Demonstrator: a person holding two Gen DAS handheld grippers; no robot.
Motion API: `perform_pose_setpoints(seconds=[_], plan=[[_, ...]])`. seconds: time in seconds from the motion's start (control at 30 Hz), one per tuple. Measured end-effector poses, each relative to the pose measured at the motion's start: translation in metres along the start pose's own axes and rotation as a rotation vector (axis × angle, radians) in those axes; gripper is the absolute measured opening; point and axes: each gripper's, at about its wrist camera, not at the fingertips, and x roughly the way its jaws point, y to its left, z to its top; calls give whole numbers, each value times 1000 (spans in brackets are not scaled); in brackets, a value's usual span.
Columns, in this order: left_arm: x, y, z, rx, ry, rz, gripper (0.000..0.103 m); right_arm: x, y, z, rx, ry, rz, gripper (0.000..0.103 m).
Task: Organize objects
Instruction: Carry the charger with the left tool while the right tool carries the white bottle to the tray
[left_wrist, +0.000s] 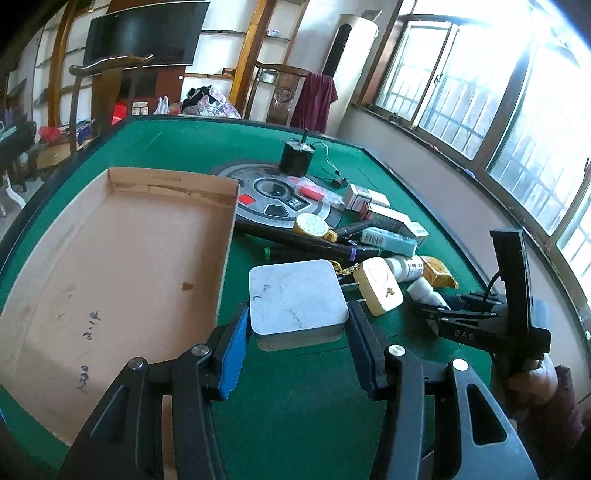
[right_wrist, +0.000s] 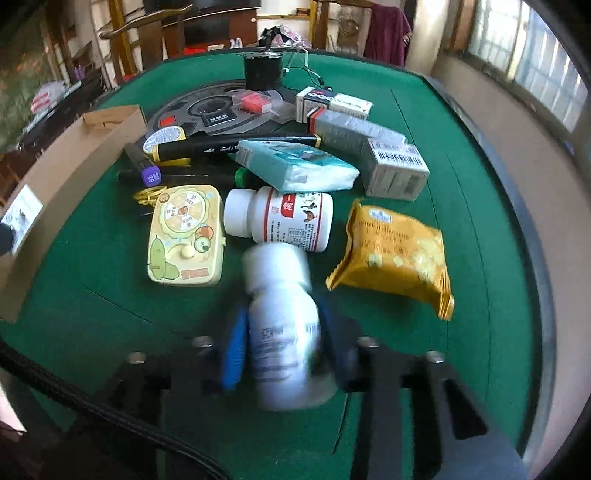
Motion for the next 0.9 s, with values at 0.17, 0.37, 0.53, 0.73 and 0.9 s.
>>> perform_pose_setpoints(seconds=[0.17, 0.37, 0.53, 0.73, 0.9], plan=[[-26, 13, 5, -36, -35, -26, 45, -15, -10, -8, 107, 1, 136, 32], [-71, 30, 32, -56, -99, -70, 45, -73, 12, 14, 160, -59, 440, 32], [-102, 45, 70, -47, -149, -53, 23, -104, 61, 60, 124, -82, 650, 32], [-116, 73, 117, -6, -207, 71, 20, -106, 126, 124, 84, -71, 736, 32], [-68, 108, 120, -62, -149, 100, 20, -63, 159, 158, 118, -54, 647, 32]])
